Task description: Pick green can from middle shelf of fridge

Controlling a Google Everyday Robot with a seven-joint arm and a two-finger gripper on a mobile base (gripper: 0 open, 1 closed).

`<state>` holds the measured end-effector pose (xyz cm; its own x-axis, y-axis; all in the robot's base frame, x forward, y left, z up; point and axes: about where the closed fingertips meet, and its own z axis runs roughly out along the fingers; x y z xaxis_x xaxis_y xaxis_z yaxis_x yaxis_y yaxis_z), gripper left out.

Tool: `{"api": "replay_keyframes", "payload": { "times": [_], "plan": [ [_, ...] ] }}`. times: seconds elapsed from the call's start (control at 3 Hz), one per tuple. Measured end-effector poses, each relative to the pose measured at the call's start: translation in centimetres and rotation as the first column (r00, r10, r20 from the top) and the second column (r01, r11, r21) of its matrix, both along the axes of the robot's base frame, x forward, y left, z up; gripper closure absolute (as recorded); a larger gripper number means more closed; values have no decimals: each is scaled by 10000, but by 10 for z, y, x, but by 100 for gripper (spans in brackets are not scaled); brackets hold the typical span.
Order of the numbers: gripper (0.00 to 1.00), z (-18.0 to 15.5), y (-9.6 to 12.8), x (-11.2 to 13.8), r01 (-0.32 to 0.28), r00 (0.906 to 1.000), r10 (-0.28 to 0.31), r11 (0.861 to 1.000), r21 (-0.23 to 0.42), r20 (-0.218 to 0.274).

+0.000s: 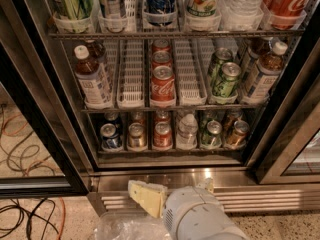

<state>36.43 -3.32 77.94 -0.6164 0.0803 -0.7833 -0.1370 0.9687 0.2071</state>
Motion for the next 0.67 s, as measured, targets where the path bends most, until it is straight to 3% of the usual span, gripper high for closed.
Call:
{"api": "replay_keyframes", "payload": {
  "times": [0.67],
  "plan": [
    [0,2,0,3,88,9998,-85,9998,-155,172]
  ]
}}
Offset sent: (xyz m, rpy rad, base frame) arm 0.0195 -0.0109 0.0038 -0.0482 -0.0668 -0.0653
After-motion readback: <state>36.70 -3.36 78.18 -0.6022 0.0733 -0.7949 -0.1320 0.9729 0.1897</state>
